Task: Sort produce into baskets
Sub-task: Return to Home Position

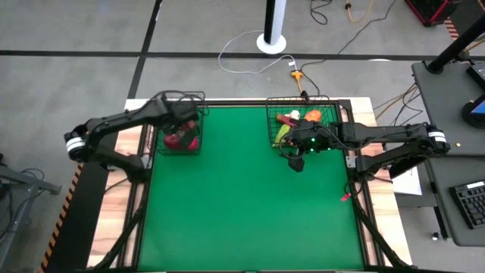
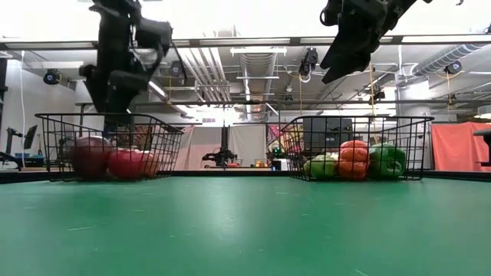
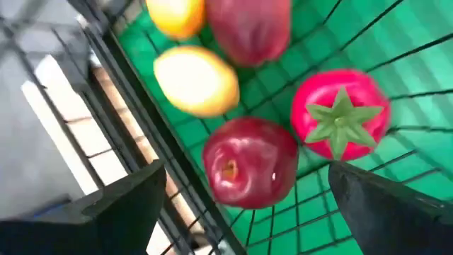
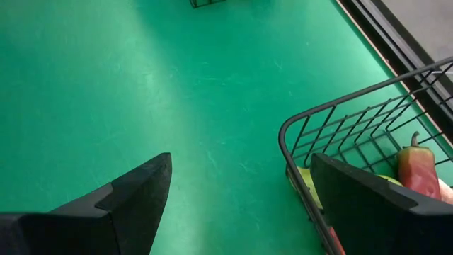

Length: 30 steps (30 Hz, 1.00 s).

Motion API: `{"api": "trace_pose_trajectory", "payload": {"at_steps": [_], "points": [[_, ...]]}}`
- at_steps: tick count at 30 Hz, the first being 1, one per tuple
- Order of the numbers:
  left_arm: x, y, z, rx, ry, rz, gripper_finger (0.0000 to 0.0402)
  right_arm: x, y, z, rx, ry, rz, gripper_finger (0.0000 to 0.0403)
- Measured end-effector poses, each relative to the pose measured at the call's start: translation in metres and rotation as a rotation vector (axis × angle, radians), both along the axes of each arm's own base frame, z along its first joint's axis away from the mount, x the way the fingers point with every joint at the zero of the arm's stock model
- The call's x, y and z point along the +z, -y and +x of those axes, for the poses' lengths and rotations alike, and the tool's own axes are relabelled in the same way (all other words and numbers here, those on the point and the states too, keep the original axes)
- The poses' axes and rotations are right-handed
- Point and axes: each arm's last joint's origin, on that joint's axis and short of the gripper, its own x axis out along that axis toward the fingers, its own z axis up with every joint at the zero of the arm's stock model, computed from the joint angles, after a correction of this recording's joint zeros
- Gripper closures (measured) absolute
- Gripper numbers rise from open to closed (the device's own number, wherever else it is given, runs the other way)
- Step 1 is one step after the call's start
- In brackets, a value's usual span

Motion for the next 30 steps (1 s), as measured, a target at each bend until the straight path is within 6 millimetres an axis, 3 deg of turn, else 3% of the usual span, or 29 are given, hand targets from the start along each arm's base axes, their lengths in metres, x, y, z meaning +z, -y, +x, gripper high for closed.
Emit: {"api": "trace_pose_trajectory", "payload": {"at_steps": [8,18,21,24,27,30], "points": [[0.035,0.071,0.007,-0.237,0.257,0.236,0.0030,-0.007,-0.001,0.002,0.019,0.025,-0.018,0.0076],[0.066,0.157,0.005,-0.588,0.699,0.290,0.0030,-0.023,-0.026,0.014,0.210,0.266,-0.154,0.0076],[0.067,0.173,0.007,-0.640,0.768,0.280,0.0030,-0.023,-0.031,0.016,0.239,0.309,-0.176,0.0076],[0.063,0.187,0.013,-0.677,0.811,0.387,0.0030,-0.020,-0.036,0.017,0.287,0.339,-0.231,0.0076],[0.062,0.192,0.018,-0.671,0.866,0.540,0.0030,-0.018,-0.040,0.018,0.327,0.379,-0.277,0.0076],[0.056,0.192,0.021,-0.712,0.893,0.585,0.0030,-0.022,-0.040,0.017,0.334,0.415,-0.296,0.0076]]}}
